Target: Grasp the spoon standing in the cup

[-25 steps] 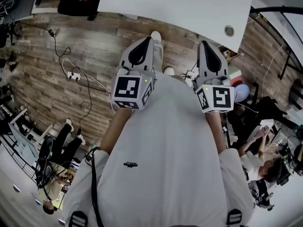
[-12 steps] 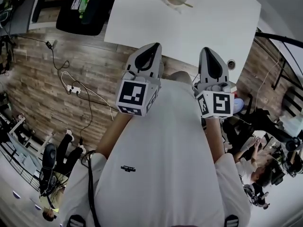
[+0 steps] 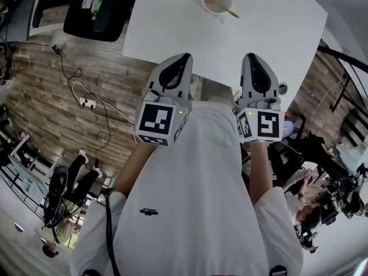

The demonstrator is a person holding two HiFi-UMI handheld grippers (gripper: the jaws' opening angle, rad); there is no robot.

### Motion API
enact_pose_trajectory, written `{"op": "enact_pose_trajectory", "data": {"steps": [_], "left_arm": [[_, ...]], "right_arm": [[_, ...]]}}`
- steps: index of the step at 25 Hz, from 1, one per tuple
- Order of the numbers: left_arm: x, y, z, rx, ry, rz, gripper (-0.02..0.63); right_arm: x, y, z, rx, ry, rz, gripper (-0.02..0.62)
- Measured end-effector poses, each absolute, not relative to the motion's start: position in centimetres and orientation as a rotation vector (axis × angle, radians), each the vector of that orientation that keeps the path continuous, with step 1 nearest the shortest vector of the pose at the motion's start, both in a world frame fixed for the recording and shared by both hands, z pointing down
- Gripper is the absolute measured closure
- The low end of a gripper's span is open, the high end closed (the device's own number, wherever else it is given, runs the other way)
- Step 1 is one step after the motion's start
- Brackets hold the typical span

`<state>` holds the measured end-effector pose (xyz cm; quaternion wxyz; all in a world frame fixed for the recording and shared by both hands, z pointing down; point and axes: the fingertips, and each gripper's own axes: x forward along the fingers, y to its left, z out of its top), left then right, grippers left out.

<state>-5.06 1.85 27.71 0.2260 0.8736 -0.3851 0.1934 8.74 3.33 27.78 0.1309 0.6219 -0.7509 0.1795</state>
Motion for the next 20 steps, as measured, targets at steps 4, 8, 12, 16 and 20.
{"op": "enact_pose_trajectory", "data": {"steps": [4,8,12,16,20], "left_arm": [[-4.3,1.5,28.5,2.369,-1.076,0.537,0.597],[-3.2,0.5,30.4,2.341,-1.074,0.554,0.597],[-3.1,-0.9,31.9,2.317,-1.084,0.559,0.597],[-2.0,-0.8,32.7,2.302,-1.088,0.58,0.597],[-1.8,-0.7,33.5,2.276,-1.104,0.59,0.597]], "right_arm": [[9.3,2.4,28.6,1.757,-2.2,0.535,0.589],[9.5,-0.1,29.3,1.716,-2.24,0.526,0.557],[9.3,-2.0,30.9,1.645,-2.247,0.466,0.553],[10.1,-2.8,31.7,1.592,-2.29,0.483,0.522],[10.5,-3.5,32.8,1.561,-2.291,0.485,0.512]]}}
